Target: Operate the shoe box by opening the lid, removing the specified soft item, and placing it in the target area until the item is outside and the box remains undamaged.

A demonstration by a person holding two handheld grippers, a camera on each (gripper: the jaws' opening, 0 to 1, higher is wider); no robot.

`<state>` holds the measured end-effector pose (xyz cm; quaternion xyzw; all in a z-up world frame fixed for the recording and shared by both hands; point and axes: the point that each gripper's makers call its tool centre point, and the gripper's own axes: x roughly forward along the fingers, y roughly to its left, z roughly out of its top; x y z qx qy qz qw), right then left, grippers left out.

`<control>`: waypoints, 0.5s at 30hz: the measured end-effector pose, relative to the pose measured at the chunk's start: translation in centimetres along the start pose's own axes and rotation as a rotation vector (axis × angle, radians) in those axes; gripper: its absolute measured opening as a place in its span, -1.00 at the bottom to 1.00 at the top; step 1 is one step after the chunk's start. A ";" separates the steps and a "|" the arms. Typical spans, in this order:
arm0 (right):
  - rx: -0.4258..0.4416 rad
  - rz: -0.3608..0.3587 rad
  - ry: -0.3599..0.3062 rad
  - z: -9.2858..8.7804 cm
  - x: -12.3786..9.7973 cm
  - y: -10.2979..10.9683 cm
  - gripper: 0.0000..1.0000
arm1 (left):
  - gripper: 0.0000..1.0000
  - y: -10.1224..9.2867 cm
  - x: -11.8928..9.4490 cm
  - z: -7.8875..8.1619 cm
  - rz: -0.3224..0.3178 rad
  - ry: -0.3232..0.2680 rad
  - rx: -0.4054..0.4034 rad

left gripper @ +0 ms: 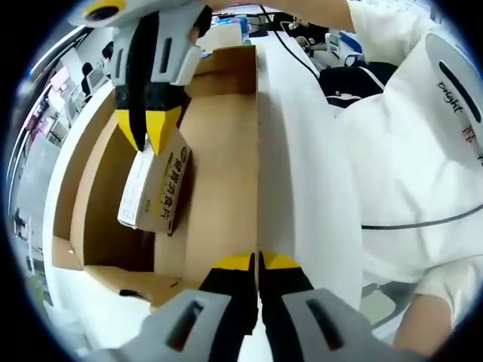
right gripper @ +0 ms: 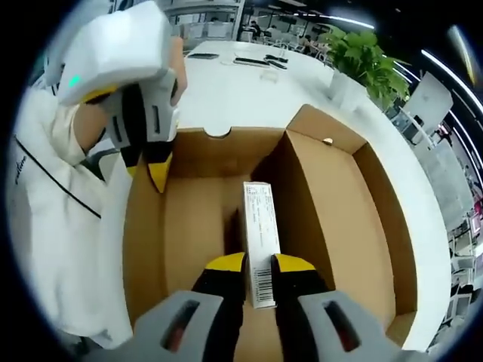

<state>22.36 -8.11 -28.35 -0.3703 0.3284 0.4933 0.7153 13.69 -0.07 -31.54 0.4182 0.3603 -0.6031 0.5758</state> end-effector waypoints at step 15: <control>-0.017 0.022 0.057 0.6 0.9 -0.2 -0.37 | -0.97 -0.1 0.0 0.0 0.000 0.004 -0.006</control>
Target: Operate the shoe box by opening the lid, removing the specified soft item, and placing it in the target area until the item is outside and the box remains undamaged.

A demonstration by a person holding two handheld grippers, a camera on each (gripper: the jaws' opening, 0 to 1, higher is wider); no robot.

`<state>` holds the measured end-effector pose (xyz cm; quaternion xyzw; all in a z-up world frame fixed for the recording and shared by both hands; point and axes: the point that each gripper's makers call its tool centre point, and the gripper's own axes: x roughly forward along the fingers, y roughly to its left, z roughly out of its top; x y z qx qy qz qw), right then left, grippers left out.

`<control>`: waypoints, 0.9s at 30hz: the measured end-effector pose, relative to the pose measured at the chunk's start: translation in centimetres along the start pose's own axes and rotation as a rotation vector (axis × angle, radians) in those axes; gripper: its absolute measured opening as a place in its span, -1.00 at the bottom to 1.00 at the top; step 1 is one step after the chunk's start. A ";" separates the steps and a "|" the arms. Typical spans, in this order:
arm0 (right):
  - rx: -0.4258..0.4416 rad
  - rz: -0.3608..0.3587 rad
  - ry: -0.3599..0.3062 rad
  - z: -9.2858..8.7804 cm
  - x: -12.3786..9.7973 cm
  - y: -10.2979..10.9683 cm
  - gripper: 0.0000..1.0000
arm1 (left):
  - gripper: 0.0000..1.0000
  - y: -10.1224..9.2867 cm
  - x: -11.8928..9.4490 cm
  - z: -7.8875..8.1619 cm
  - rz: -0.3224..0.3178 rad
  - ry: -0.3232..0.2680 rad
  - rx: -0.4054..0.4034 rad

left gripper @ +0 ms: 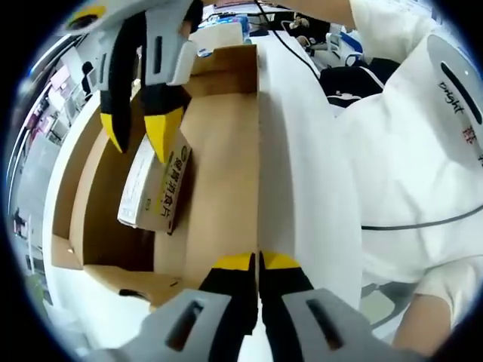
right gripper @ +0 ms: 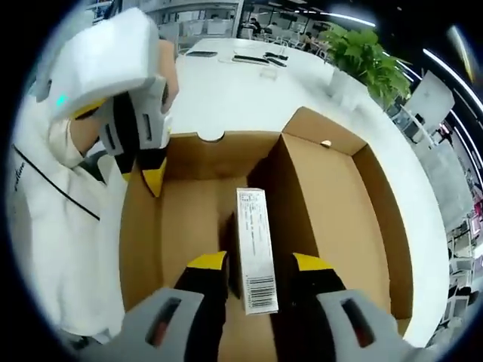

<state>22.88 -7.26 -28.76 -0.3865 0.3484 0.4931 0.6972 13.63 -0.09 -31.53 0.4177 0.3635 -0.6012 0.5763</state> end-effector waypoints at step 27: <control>-0.037 0.105 0.147 -0.9 3.3 1.1 -0.56 | -0.97 0.0 0.0 -0.1 0.003 0.000 -0.004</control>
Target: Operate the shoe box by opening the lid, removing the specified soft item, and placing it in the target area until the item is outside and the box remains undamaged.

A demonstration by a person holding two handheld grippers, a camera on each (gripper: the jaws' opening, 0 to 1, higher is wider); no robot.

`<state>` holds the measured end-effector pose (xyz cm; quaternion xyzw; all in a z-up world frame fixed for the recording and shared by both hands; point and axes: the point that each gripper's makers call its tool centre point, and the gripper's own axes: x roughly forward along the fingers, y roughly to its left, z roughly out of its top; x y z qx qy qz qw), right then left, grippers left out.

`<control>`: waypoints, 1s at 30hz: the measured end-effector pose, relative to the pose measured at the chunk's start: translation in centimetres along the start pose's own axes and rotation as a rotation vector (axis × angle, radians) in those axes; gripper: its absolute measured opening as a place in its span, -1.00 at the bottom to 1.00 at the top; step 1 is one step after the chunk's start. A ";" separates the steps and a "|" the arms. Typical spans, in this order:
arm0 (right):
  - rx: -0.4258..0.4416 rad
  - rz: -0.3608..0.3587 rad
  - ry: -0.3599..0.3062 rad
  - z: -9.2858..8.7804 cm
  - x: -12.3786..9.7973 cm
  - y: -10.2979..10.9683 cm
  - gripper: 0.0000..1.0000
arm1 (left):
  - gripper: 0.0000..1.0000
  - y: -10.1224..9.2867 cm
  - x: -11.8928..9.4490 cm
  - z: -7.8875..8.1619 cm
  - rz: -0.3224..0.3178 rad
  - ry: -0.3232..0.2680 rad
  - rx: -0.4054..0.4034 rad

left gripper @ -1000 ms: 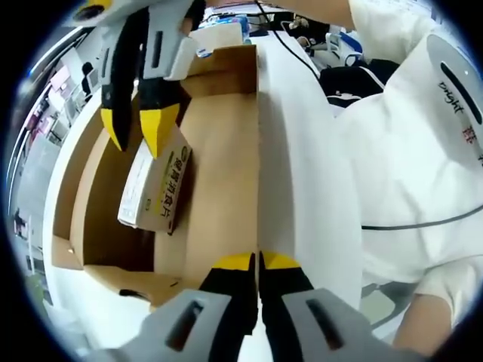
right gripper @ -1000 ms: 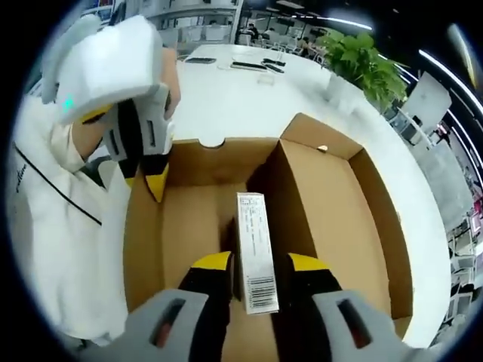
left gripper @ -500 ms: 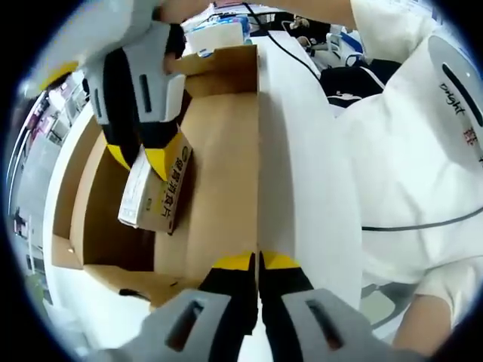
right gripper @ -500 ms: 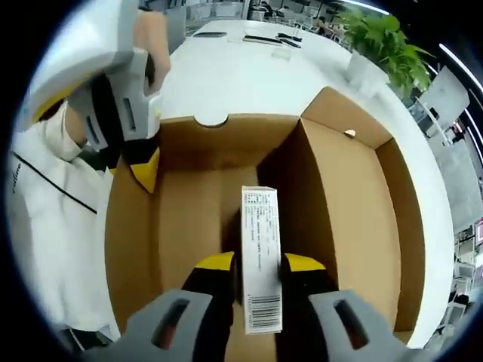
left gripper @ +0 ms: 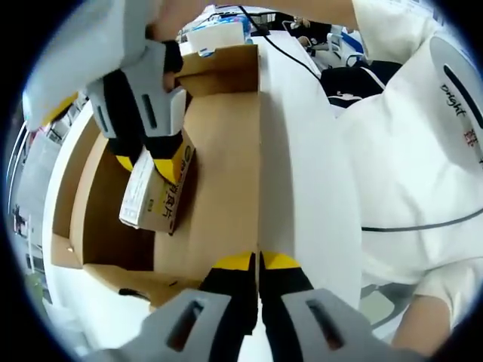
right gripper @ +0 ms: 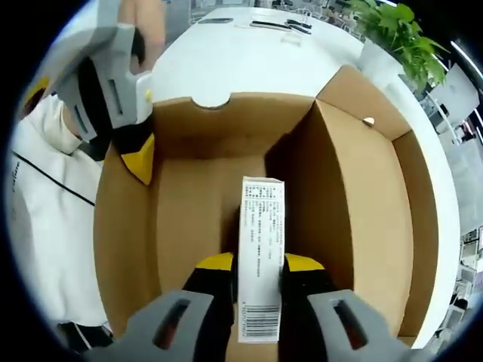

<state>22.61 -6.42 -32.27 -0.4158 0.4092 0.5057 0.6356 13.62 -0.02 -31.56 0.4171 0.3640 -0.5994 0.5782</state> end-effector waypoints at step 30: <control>-0.063 0.045 0.023 -0.4 -0.9 0.5 -0.57 | -0.97 -0.1 0.0 0.1 -0.002 -0.001 0.004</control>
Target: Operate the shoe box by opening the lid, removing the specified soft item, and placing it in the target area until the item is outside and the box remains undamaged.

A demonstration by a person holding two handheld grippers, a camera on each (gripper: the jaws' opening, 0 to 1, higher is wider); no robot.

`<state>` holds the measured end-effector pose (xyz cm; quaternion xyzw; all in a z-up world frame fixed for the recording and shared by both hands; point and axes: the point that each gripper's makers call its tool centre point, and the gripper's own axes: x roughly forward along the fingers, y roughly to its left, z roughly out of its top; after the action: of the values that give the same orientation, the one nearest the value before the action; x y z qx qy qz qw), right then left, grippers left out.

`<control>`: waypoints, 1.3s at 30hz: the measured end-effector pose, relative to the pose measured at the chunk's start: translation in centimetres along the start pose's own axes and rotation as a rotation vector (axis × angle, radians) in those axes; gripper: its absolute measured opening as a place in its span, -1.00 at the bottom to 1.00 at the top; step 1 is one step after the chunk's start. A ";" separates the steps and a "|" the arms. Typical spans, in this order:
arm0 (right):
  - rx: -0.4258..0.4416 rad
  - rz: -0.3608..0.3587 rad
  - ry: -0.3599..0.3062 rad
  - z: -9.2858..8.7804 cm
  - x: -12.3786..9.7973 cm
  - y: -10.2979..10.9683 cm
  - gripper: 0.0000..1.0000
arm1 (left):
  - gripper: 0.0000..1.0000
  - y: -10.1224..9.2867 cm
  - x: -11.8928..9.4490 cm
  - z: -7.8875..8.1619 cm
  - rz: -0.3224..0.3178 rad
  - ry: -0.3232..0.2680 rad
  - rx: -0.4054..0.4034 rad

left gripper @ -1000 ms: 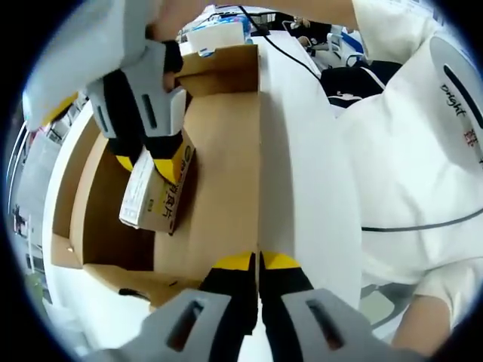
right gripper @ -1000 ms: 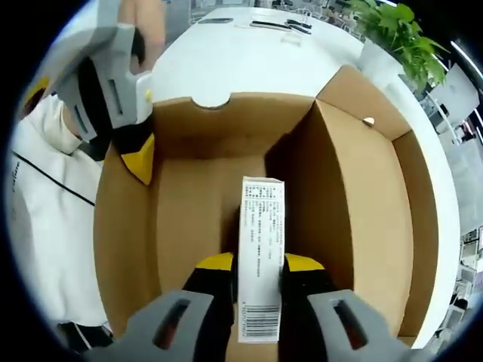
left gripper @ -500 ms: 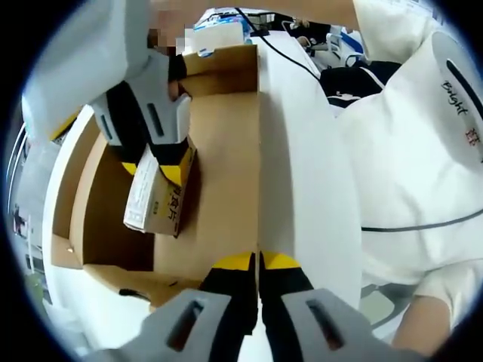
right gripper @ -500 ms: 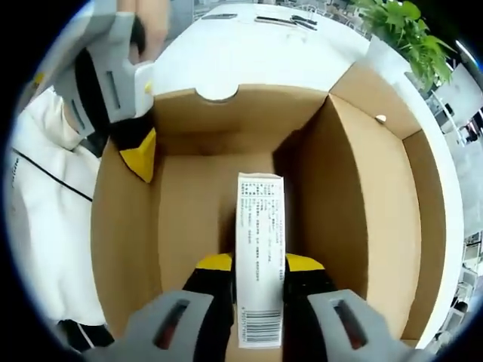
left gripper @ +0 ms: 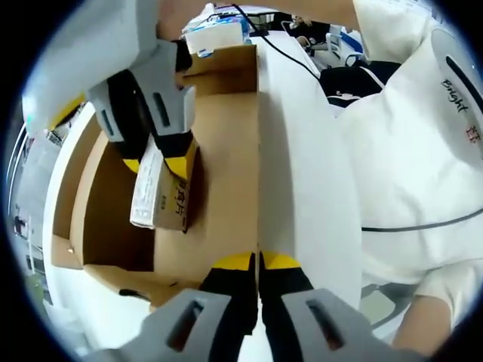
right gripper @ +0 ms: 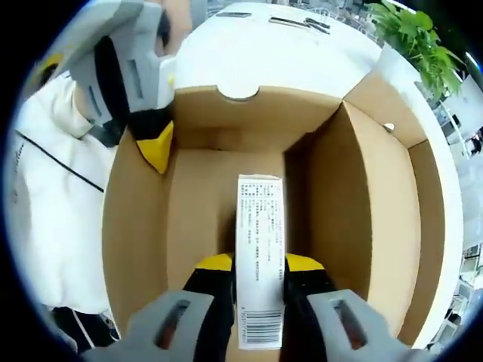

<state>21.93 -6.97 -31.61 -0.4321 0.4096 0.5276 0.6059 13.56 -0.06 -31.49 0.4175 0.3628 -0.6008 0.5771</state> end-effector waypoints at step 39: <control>-0.283 -0.063 0.012 -2.4 -5.1 3.2 -0.58 | -0.97 0.1 0.0 0.0 0.003 0.000 0.000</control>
<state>18.06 -10.43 -27.77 -0.5291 0.3211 0.5581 0.5526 13.65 -0.06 -31.53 0.4181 0.3624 -0.5999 0.5779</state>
